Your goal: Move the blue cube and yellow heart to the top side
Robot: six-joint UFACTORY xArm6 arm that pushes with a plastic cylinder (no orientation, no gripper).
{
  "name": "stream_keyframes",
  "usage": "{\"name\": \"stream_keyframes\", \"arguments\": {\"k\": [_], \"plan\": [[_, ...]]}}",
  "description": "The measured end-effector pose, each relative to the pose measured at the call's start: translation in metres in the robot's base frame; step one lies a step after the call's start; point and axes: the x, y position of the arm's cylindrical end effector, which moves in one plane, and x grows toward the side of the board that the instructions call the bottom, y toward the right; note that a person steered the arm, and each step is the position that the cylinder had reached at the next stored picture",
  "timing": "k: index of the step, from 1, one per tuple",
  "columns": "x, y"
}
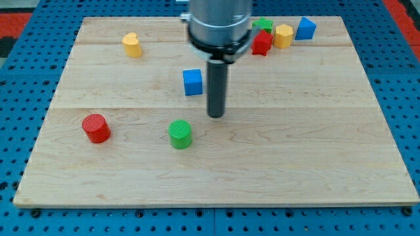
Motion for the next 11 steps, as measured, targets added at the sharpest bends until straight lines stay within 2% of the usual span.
{"name": "stream_keyframes", "arguments": {"k": [1, 2, 3, 4, 5, 6, 7, 8, 9, 10, 11], "plan": [[-0.016, -0.055], [-0.051, -0.078], [-0.066, -0.06], [0.005, -0.064], [-0.033, -0.015], [-0.102, -0.072], [-0.136, -0.052], [-0.078, -0.055], [-0.051, -0.022], [-0.105, 0.0], [-0.161, -0.021]]}}
